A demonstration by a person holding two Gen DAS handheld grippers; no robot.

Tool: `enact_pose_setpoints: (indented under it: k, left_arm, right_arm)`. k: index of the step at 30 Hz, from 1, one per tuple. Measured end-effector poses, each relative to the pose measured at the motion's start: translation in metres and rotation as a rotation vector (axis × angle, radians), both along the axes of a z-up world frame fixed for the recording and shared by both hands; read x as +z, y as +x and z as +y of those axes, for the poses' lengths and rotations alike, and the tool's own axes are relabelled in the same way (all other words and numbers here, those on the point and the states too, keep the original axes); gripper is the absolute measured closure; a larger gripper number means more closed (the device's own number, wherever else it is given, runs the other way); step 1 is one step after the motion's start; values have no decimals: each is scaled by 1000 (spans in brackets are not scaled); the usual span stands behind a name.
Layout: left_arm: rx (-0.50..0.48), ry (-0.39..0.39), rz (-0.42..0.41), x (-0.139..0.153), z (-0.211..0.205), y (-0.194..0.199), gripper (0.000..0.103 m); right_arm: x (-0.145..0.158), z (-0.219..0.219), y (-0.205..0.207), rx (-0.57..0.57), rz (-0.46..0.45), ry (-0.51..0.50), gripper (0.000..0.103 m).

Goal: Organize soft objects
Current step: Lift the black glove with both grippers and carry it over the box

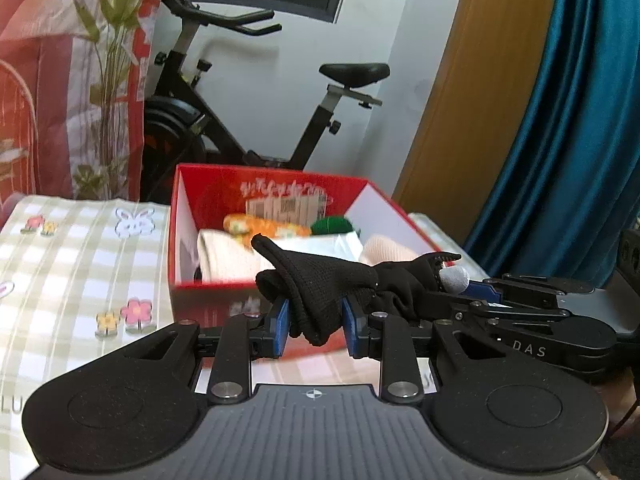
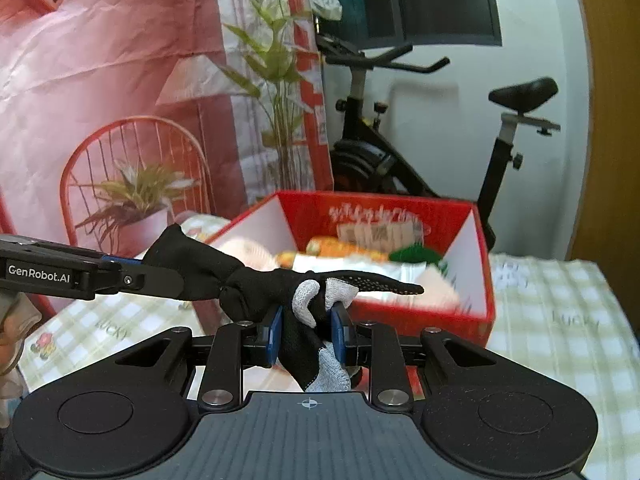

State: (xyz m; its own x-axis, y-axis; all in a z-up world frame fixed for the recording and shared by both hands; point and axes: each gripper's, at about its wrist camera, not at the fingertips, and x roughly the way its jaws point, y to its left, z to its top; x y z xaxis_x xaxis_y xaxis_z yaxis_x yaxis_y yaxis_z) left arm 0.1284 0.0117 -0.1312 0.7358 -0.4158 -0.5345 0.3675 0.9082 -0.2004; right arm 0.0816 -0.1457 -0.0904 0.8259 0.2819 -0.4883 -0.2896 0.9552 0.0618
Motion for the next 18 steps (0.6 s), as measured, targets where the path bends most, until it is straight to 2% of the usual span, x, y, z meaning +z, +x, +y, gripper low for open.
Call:
enact_pose_setpoints:
  k: [10, 18]
  left_arm:
    - [0, -6, -14, 16, -4, 46, 74]
    - [19, -1, 63, 8, -9, 111, 73]
  right_arm:
    - [25, -5, 54, 13, -22, -37, 80]
    - [17, -2, 122, -12, 22, -96, 80]
